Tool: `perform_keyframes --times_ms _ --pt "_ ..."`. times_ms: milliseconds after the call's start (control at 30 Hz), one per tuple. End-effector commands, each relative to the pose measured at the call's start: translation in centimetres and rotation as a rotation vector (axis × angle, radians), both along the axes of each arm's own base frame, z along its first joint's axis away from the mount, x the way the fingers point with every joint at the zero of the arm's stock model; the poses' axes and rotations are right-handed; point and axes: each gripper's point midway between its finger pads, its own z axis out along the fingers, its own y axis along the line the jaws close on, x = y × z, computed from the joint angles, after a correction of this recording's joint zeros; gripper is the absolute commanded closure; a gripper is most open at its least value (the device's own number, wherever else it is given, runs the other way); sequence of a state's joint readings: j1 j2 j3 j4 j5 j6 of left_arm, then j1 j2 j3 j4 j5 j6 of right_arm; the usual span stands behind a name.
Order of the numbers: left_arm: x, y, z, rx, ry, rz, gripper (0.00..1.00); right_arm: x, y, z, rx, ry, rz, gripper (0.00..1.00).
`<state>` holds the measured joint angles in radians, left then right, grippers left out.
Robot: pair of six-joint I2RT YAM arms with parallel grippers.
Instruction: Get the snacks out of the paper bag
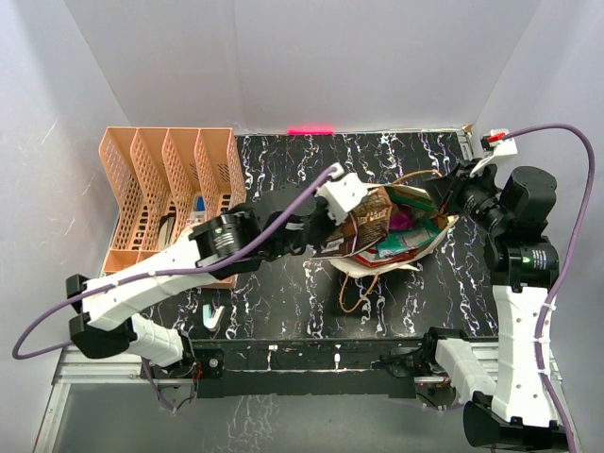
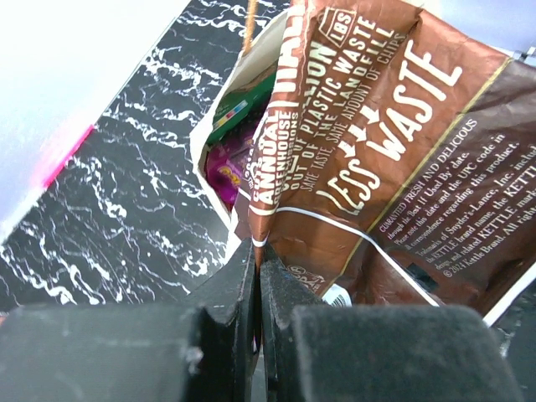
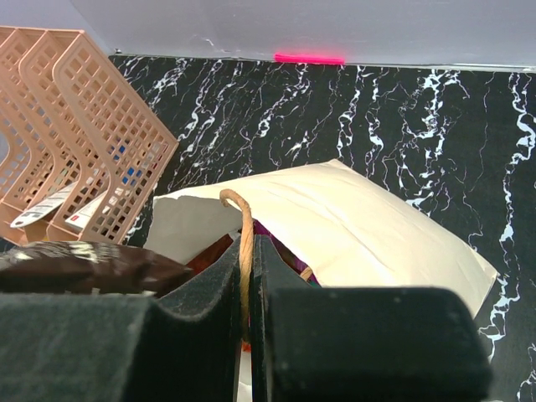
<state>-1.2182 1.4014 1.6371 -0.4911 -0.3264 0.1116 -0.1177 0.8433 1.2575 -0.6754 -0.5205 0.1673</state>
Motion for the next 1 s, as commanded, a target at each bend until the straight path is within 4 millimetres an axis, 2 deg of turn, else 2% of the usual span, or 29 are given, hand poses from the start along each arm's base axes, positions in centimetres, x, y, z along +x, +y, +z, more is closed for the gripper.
perform_keyframes --times_ms 0,167,300,367,467,633,800,900,967 --pt "-1.0 5.8 2.3 -0.033 0.035 0.104 1.00 -0.1 0.0 1.7 -0.002 -0.085 -0.009 0.92" --pt "0.4 11.6 1.1 0.088 -0.111 0.231 1.00 -0.2 -0.1 1.3 -0.010 -0.082 -0.008 0.92" --pt "1.8 13.6 0.7 0.114 -0.263 0.282 1.00 0.2 -0.7 1.7 -0.024 -0.088 -0.042 0.92" --pt "2.8 13.7 -0.5 0.141 -0.305 0.297 1.00 0.4 -1.2 1.9 -0.025 -0.083 -0.073 0.92" --pt "5.7 13.0 -1.6 0.116 -0.362 0.299 1.00 0.7 -1.7 2.5 -0.015 -0.082 -0.114 0.92" --pt "11.1 12.9 -5.5 0.151 -0.499 0.233 1.00 0.4 -1.6 3.7 -0.011 -0.115 -0.108 0.92" --pt "16.5 12.3 -8.5 0.277 -0.521 0.192 1.00 -0.1 -1.6 4.5 -0.019 -0.135 -0.109 0.92" --pt "17.4 11.0 -10.8 0.306 -0.520 0.081 1.00 -0.2 -1.6 4.6 -0.021 -0.138 -0.108 0.92" --pt "16.3 9.9 -13.8 0.350 -0.434 -0.042 1.00 -0.2 -1.5 4.5 -0.020 -0.138 -0.105 0.92"
